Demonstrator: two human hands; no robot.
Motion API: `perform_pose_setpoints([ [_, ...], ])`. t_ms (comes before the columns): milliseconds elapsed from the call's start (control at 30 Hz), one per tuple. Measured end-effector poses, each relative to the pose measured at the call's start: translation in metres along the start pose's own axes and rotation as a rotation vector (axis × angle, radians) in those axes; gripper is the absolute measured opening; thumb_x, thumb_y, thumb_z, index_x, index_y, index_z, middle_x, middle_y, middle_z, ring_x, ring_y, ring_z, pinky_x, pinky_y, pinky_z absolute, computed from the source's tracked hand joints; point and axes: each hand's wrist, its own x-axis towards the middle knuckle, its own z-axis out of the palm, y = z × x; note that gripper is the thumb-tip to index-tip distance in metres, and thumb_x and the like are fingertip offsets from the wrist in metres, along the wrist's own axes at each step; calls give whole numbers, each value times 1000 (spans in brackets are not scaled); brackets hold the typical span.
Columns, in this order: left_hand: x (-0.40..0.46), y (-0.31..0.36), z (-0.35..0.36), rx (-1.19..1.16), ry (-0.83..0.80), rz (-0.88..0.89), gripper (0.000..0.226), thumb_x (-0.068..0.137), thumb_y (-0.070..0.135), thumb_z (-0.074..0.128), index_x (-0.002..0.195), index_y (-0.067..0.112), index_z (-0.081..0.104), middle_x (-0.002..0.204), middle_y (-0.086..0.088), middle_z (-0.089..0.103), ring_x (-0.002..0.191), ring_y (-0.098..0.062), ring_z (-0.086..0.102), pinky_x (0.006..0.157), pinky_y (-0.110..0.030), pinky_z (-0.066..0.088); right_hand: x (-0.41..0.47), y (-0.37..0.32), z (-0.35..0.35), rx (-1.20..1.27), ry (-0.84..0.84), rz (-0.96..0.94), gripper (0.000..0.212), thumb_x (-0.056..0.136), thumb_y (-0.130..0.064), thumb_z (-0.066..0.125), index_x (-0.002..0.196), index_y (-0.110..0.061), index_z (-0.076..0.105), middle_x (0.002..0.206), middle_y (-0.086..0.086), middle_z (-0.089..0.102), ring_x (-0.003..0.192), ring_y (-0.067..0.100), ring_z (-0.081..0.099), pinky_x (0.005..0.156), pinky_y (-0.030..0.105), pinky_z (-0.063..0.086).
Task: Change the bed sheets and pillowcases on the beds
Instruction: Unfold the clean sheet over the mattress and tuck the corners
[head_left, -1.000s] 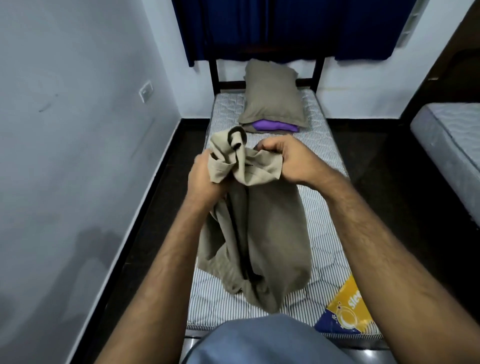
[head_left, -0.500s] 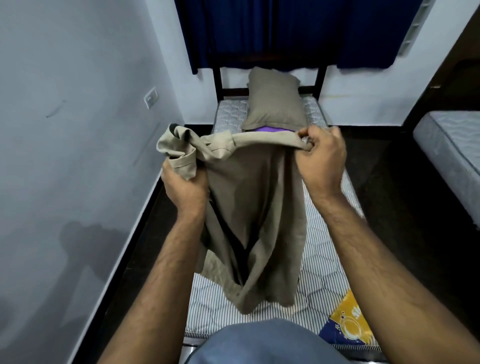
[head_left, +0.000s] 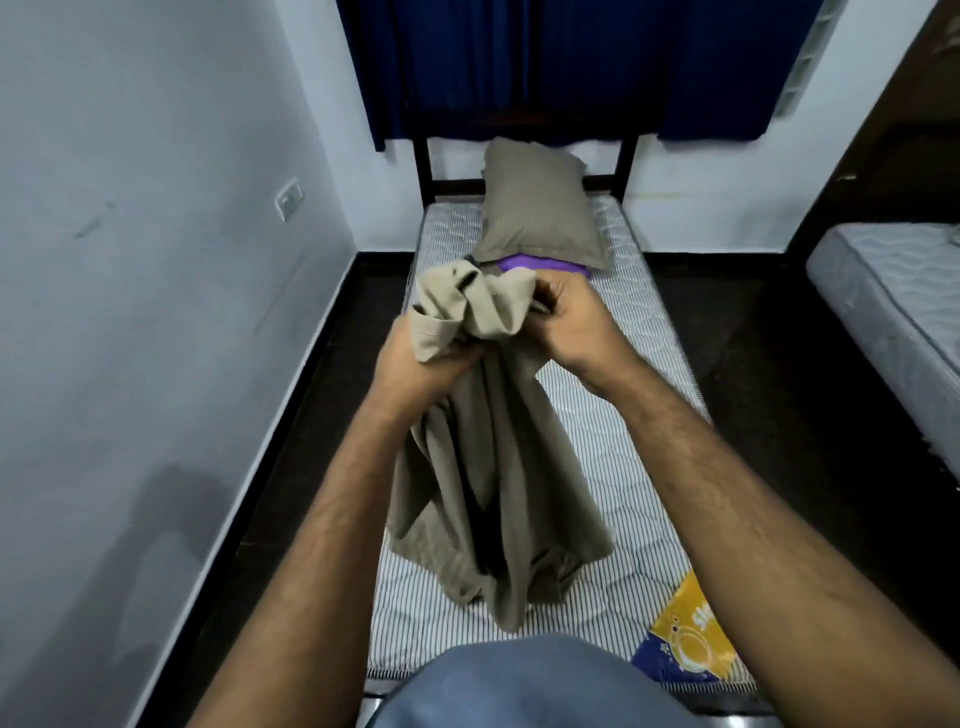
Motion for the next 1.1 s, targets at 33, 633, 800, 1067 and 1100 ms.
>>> perform_pose_setpoints([
  [33,1,3,-3,-35,29,6,32,75,34,81,102,23,68,105,4,72,100,-6,68,93,-34,55,-3,-2,-2,127,-4,-11,36,78,-18,81,109,-6,68,99,5,72,92,10,63,84,26,52],
  [633,-5,8,-18,-109,563,-78,52,72,51,70,106,12,64,103,-5,72,98,-26,70,88,-52,56,6,-28,-4,-252,590,-243,39,103,-31,53,64,-30,45,57,-18,39,58,-2,37,58,27,32],
  [800,8,34,-18,-376,732,-207,22,73,45,67,82,27,60,72,11,63,64,-7,60,66,-30,52,9,-42,-5,-636,15,-240,40,86,-61,63,80,-23,52,68,-8,53,64,8,51,58,31,40],
  [1067,18,34,-35,-637,597,-300,59,73,57,74,119,20,71,109,5,76,103,-12,72,82,-29,58,-3,35,-39,-718,264,318,34,68,-14,46,88,-23,73,78,2,72,82,24,71,74,32,58],
  [1100,15,31,-30,-559,523,-245,56,73,52,76,118,19,70,109,5,76,104,-9,71,85,-29,57,0,30,-39,-570,396,218,38,67,-12,44,91,-18,73,78,1,72,79,19,68,72,28,55],
])
